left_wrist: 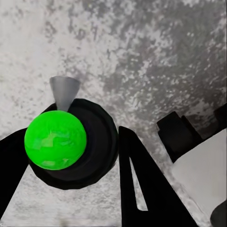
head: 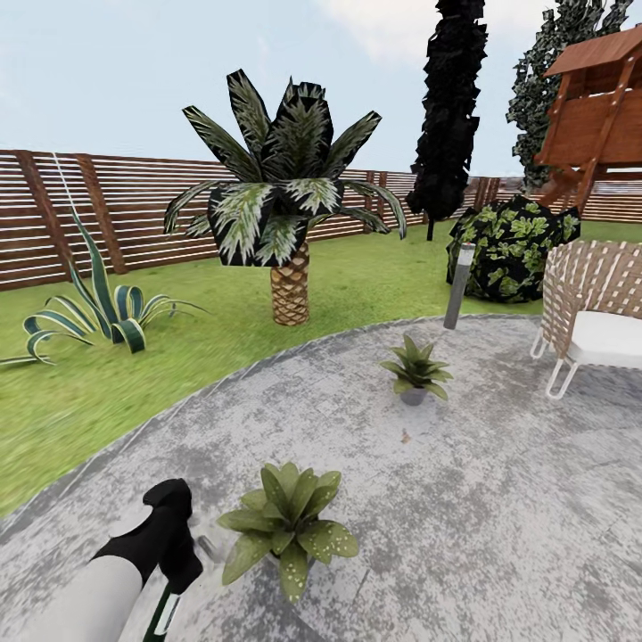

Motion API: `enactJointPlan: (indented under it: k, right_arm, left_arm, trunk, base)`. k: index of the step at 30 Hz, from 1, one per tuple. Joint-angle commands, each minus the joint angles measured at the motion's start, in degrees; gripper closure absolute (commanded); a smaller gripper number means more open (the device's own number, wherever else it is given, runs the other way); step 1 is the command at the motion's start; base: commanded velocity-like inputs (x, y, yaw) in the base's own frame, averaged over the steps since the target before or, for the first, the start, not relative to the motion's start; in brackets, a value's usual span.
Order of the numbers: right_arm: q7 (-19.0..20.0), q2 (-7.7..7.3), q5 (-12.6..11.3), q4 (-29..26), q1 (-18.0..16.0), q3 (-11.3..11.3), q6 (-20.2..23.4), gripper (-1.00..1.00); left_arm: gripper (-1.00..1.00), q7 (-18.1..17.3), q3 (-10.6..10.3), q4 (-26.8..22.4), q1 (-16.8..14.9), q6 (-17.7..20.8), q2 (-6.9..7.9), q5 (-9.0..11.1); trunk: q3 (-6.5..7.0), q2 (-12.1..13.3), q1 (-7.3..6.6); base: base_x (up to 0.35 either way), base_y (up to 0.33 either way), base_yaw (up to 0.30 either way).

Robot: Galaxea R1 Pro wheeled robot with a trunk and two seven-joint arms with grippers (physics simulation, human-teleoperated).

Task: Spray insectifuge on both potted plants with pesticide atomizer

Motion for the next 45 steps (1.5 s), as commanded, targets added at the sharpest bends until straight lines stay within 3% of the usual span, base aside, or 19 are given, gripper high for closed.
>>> enactJointPlan:
  k: [1,2,4,7,14,17,20,24,27,34,45]
  right_arm:
    - [-0.16,0.02,0.6,0.06,-0.06,-0.46,-0.19,-1.0]
    - [-0.16,0.02,0.57,0.05,-0.04,-0.5,-0.19,-1.0]
    - [-0.09,0.08,0.52,0.04,-0.05,-0.55,-0.19,-1.0]
    - [-0.09,0.12,0.51,0.04,-0.07,-0.58,-0.19,-1.0]
    - [-0.16,0.09,0.51,0.04,-0.06,-0.65,-0.19,-1.0]
    - [-0.15,0.04,0.51,0.04,-0.07,-0.65,-0.19,-1.0]
    - [-0.16,0.05,0.51,0.04,-0.07,-0.65,-0.19,-1.0]
    - [-0.15,0.07,0.51,0.04,-0.08,-0.65,-0.19,-1.0]
    - [-0.16,0.07,0.51,0.04,-0.07,-0.65,-0.19,-1.0]
    - [-0.15,0.12,0.51,0.04,-0.07,-0.65,-0.19,-1.0]
    - [-0.09,0.03,0.52,-0.31,-0.05,-0.58,-0.19,-1.0]
  left_arm:
    - [1.0,-0.53,0.26,-0.06,-0.01,0.62,1.05,-0.16]
    - [1.0,-0.53,0.27,-0.04,0.04,0.62,2.34,-0.02]
    - [1.0,-0.47,0.49,0.18,0.29,0.56,3.36,0.41]
    - [1.0,-0.28,0.46,0.23,0.34,0.39,1.85,0.72]
    - [1.0,-0.18,1.07,0.62,0.59,0.29,1.44,1.09]
    - [1.0,-0.18,2.94,0.59,0.61,0.18,1.55,4.28]
    - [1.0,-0.08,3.47,0.47,0.61,0.11,1.83,5.87]
    - [1.0,4.12,3.61,0.5,0.67,0.09,1.99,6.3]
    - [1.0,7.69,3.62,0.64,0.81,0.09,1.72,8.04]
    - [1.0,8.68,3.61,0.54,0.82,0.09,1.37,8.64]
    - [1.0,8.7,3.61,0.39,0.84,0.09,1.13,8.66]
  trunk:
    - [-0.06,-0.02,-0.01]
    - [-0.06,-0.02,-0.01]
    - [-0.06,-0.02,-0.01]
    - [-0.06,-0.02,-0.01]
    - [-0.06,-0.02,-0.01]
    - [-0.06,-0.02,-0.01]
    - [-0.06,-0.02,-0.01]
    - [-0.06,-0.02,-0.01]
    - [-0.06,-0.02,-0.01]
    - [-0.06,-0.02,-0.01]
    - [-0.06,-0.02,-0.01]
  base:
    - [0.0,0.0,0.0]
    - [0.0,0.0,0.0]
    - [0.0,0.0,0.0]
    - [0.0,0.0,0.0]
    - [0.0,0.0,-0.158]
    - [0.0,0.0,-0.28]
    - [0.0,0.0,-0.285]
    - [-0.014,0.012,-0.286]
    - [-0.209,0.162,-0.264]
    - [-0.204,0.236,-0.04]
    - [0.094,0.269,0.0]
